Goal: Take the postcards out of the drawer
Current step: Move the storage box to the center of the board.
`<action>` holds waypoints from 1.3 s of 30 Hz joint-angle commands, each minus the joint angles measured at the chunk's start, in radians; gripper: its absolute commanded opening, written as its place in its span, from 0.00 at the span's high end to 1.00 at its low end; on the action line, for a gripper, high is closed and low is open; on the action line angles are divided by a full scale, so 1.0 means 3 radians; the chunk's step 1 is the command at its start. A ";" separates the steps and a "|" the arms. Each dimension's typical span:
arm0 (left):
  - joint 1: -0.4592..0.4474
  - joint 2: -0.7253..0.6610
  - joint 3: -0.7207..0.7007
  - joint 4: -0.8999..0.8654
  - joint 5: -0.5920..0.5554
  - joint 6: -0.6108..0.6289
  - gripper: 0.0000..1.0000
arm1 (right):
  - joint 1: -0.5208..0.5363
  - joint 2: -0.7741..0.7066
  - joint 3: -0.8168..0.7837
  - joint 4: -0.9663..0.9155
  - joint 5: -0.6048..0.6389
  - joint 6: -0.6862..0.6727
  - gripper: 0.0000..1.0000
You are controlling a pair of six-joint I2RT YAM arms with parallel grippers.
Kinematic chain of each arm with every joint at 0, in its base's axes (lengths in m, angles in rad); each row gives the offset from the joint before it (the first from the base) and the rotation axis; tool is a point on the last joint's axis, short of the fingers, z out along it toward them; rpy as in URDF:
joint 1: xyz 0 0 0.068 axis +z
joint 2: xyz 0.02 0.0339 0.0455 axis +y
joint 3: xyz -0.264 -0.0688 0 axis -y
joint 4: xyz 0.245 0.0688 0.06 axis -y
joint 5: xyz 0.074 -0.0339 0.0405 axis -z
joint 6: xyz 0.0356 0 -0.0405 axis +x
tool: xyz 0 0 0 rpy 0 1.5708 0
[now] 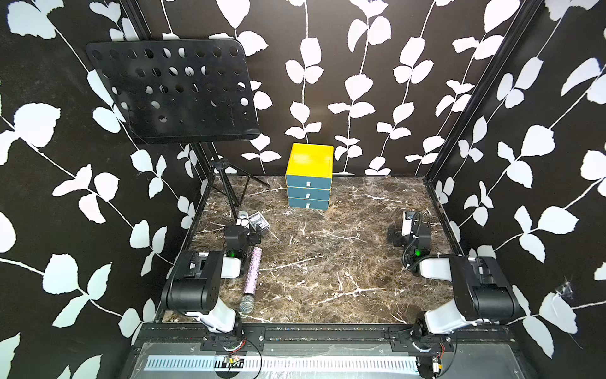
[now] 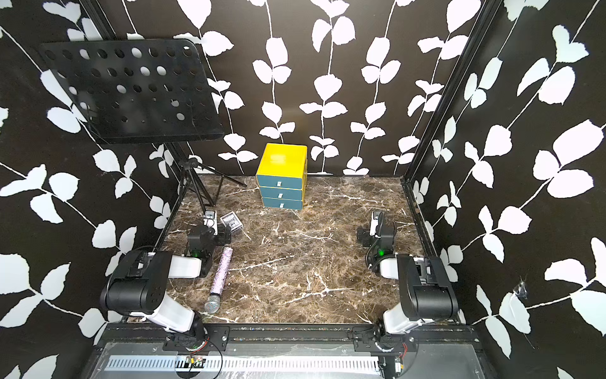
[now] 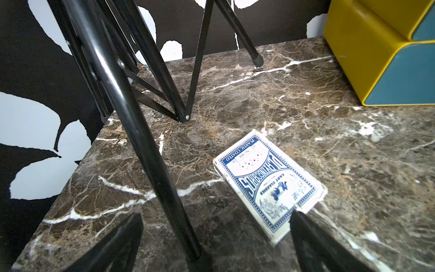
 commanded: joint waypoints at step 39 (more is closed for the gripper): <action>-0.0076 -0.1103 0.0707 -0.2248 -0.0570 -0.1010 0.01 | 0.0068 -0.0605 0.1052 -0.2155 0.0416 0.0682 0.01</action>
